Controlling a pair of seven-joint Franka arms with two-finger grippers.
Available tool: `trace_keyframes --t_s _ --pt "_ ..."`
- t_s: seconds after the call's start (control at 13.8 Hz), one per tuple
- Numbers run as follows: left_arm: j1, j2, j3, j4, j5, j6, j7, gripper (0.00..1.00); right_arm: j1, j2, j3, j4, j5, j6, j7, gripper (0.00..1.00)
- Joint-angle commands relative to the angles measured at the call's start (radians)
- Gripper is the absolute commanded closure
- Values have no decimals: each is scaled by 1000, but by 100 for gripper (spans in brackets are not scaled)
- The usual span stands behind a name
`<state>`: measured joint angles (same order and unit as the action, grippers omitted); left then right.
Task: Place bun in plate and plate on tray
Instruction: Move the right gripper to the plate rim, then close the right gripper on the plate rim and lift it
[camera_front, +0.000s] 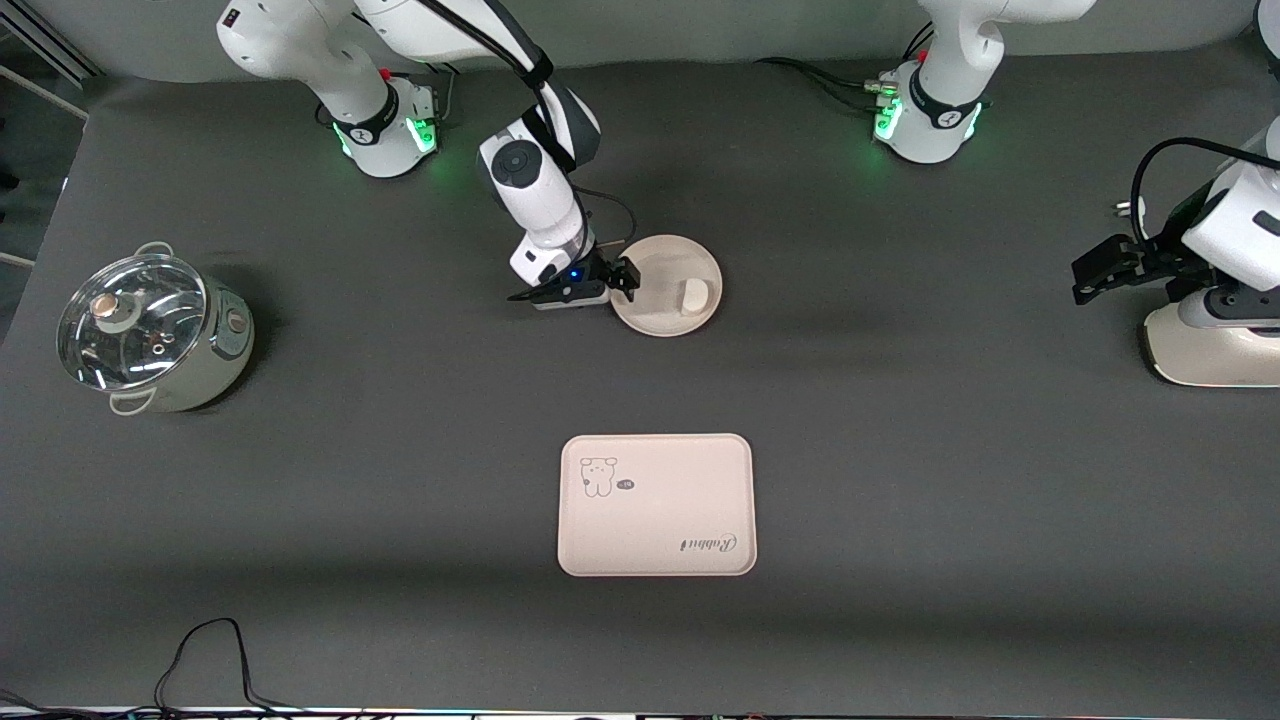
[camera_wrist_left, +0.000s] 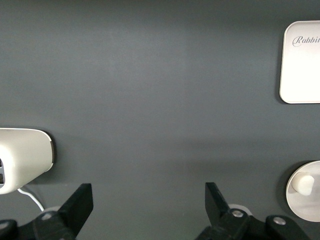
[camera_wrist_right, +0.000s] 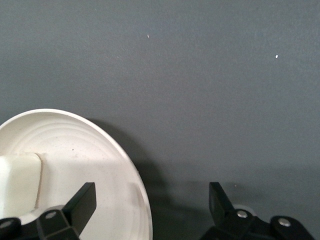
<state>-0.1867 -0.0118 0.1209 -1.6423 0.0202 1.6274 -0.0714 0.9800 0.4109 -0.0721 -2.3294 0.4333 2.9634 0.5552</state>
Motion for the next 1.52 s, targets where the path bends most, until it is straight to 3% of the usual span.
trace_keyframes --t_s 0.0,0.29,0.51,0.87,1.23,1.45 --pt "0 9 2 22 -5 -17 19 0 8 8 5 15 50 11 -35 15" --pt "0 10 2 22 -6 -17 22 0 5 9 18 16 50 8 -35 47" --pt "4 12 3 22 -26 -18 22 0 5 14 20 18 50 8 -35 58" --pt "3 12 3 22 -26 -18 22 0 3 13 20 18 50 5 -35 87" --pt "1 12 3 22 -26 -20 21 0 -1 3 20 18 50 -1 -37 100" --pt "3 12 3 22 -26 -20 21 0 -4 -26 20 18 50 -20 -41 100"
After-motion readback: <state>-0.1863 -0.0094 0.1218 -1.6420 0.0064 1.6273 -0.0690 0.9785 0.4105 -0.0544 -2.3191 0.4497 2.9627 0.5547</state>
